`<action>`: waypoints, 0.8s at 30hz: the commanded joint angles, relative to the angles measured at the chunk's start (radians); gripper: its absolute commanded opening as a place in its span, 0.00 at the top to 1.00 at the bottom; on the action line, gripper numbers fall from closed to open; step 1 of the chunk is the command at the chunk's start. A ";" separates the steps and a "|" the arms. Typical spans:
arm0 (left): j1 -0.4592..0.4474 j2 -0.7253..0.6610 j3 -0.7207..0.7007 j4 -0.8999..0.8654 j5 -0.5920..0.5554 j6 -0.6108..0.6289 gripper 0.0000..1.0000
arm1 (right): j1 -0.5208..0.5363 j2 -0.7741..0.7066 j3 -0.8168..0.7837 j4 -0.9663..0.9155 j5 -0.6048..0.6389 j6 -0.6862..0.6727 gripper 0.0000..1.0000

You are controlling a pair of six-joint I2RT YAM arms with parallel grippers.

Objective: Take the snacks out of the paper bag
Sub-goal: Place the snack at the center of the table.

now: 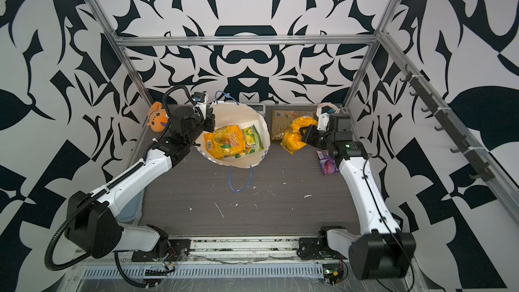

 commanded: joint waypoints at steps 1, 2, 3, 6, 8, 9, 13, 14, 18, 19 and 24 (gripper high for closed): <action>0.006 -0.010 0.050 0.060 0.011 -0.016 1.00 | 0.004 0.094 0.012 0.129 -0.266 -0.038 1.00; 0.006 -0.010 0.050 0.061 0.012 -0.016 1.00 | 0.004 0.134 0.018 0.143 -0.301 -0.034 1.00; 0.005 -0.010 0.052 0.060 0.014 -0.016 1.00 | 0.008 0.174 0.018 0.171 -0.332 -0.031 1.00; 0.006 -0.010 0.055 0.057 0.018 -0.015 1.00 | 0.016 0.267 0.026 0.200 -0.374 -0.070 1.00; 0.006 -0.009 0.055 0.053 0.022 -0.015 1.00 | 0.016 0.324 0.036 0.217 -0.433 -0.087 1.00; 0.006 -0.010 0.055 0.053 0.022 -0.013 1.00 | 0.016 0.353 0.046 0.216 -0.459 -0.101 1.00; 0.006 -0.010 0.055 0.051 0.022 -0.011 1.00 | 0.015 0.447 0.102 0.094 -0.462 -0.234 0.99; 0.006 -0.010 0.056 0.051 0.025 -0.011 1.00 | 0.014 0.461 0.115 0.059 -0.436 -0.257 0.96; 0.006 -0.007 0.067 0.037 0.031 -0.009 1.00 | -0.001 0.456 0.154 -0.033 -0.290 -0.283 0.67; 0.006 -0.006 0.070 0.033 0.034 -0.008 1.00 | -0.004 0.439 0.164 -0.058 -0.220 -0.274 0.58; 0.006 -0.006 0.063 0.036 0.037 -0.008 1.00 | -0.008 0.365 0.222 -0.193 0.089 -0.247 0.54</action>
